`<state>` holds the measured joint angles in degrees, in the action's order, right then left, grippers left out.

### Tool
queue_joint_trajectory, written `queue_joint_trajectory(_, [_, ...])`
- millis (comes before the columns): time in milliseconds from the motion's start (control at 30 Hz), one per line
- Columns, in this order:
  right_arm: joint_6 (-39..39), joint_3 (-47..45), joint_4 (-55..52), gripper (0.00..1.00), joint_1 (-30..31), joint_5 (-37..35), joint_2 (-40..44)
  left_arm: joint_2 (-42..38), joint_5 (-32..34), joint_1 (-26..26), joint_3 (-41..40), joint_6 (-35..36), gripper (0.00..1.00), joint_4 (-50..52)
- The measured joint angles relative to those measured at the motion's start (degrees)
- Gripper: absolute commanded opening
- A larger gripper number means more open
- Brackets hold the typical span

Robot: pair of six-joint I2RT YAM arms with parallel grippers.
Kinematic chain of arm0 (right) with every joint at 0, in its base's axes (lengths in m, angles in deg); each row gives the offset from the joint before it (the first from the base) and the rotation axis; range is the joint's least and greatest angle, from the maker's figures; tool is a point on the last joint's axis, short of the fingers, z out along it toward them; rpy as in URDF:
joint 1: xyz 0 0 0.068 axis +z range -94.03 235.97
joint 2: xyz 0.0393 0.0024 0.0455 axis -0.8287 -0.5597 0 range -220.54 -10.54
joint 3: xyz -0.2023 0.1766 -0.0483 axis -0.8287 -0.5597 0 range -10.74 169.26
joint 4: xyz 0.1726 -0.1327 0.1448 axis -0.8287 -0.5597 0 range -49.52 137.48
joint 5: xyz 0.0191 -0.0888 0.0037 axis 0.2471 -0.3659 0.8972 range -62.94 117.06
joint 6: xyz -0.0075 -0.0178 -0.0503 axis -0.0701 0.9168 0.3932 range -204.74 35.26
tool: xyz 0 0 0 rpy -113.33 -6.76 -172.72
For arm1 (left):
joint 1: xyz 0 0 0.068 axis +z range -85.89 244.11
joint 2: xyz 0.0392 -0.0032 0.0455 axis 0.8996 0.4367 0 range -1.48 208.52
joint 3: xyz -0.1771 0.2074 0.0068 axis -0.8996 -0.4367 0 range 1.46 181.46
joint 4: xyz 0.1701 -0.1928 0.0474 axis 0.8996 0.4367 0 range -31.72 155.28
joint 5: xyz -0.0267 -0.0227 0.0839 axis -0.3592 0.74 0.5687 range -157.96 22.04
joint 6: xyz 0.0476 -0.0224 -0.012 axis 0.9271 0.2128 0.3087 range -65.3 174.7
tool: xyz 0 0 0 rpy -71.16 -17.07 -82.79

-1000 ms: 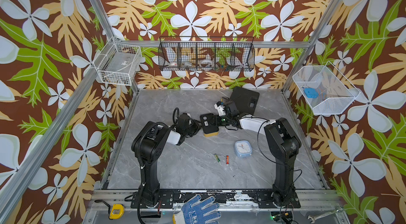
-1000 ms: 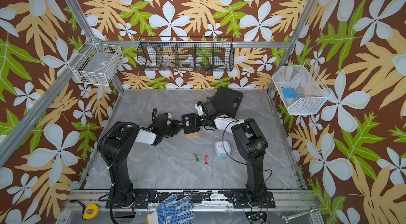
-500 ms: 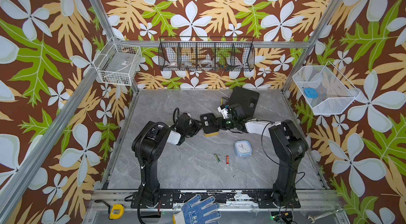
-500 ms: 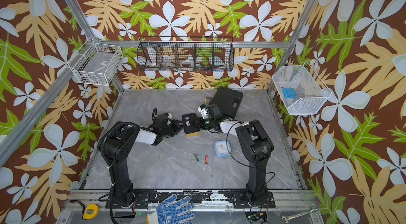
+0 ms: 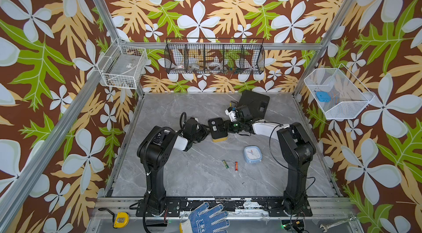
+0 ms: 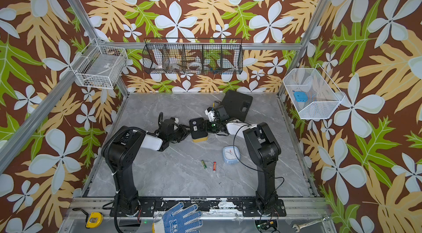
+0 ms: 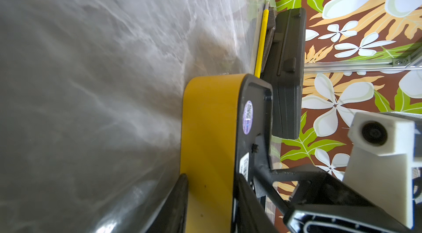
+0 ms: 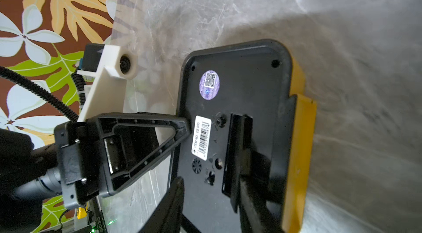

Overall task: Insert the battery into the alarm
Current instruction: Remove the cover from the alarm, then place the cover at the center of the board.

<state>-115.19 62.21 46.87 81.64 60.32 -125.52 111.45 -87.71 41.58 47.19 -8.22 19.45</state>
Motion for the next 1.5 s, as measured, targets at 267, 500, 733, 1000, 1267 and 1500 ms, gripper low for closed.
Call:
queue_joint_trajectory(267, [2.60, 2.95, -3.32, 0.27, 1.33, -2.75, -2.05, -0.11, 0.04, 0.00, -0.11, -0.15, 0.34, -0.22])
queue_joint_trajectory(500, [4.13, 3.63, -5.79, 0.15, 1.46, -6.19, -1.97, -0.11, 0.07, -0.02, -0.11, -0.15, 0.34, -0.22])
queue_joint_trajectory(733, [4.98, 3.67, -7.19, 0.03, 1.53, -8.61, -1.01, -0.11, 0.07, -0.02, -0.09, -0.15, 0.34, -0.22])
queue_joint_trajectory(1000, [4.94, 1.70, -9.31, 0.01, 0.96, -12.15, 7.06, -0.26, 0.15, -0.02, -0.09, -0.15, 0.34, -0.17])
queue_joint_trajectory(1267, [0.46, -11.58, -4.13, 0.03, -4.98, -8.72, 13.22, -1.70, 0.39, -0.28, -0.42, -0.11, 0.34, 1.20])
queue_joint_trajectory(1500, [0.76, -15.61, -0.98, 0.11, -6.91, -6.05, 8.90, -3.45, 1.29, -0.98, -0.72, 0.76, 0.34, 3.54])
